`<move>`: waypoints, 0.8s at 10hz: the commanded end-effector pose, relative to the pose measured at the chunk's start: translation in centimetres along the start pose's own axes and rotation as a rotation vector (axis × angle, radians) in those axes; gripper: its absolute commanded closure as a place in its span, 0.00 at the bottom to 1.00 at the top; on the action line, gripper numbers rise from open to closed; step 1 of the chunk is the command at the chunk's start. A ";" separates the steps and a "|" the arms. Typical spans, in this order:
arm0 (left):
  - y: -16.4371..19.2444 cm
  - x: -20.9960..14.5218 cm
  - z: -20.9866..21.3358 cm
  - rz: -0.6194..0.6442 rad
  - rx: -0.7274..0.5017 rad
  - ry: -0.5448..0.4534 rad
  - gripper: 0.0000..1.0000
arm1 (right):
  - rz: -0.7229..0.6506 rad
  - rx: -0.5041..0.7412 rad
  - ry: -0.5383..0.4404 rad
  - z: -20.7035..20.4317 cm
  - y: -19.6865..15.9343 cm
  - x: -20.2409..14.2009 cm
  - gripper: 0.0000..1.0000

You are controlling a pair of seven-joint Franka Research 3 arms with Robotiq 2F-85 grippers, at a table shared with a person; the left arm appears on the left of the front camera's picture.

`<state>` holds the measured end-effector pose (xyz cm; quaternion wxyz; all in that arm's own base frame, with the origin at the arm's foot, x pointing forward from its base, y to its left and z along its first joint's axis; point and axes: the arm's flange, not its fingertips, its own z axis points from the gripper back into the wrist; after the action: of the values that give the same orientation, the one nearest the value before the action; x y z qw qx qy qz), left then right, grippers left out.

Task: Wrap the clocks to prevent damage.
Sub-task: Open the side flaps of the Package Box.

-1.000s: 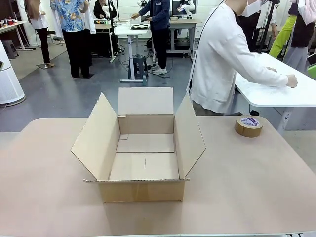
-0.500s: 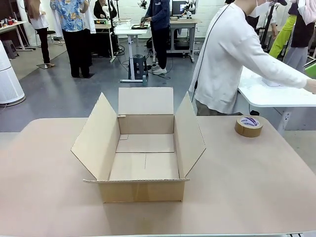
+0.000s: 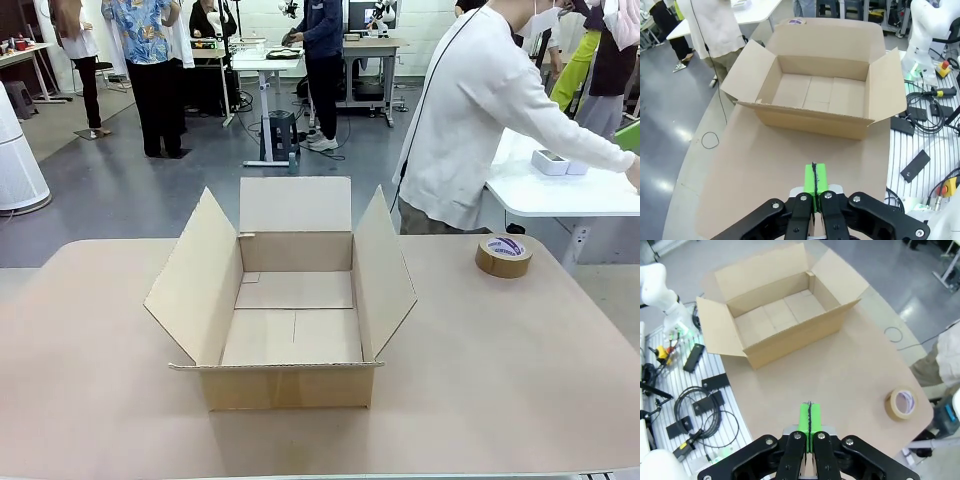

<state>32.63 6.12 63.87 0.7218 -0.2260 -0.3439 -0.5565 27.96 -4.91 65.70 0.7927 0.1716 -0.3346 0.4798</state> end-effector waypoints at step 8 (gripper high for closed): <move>-6.2 18.4 -14.0 0.759 0.263 0.439 1.00 | -0.788 -0.274 0.410 -20.0 6.5 17.9 1.00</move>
<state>31.17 -15.54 67.51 0.9196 -0.1136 -0.1922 -0.3231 33.31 21.66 61.79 0.9685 0.0681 -0.1723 0.1662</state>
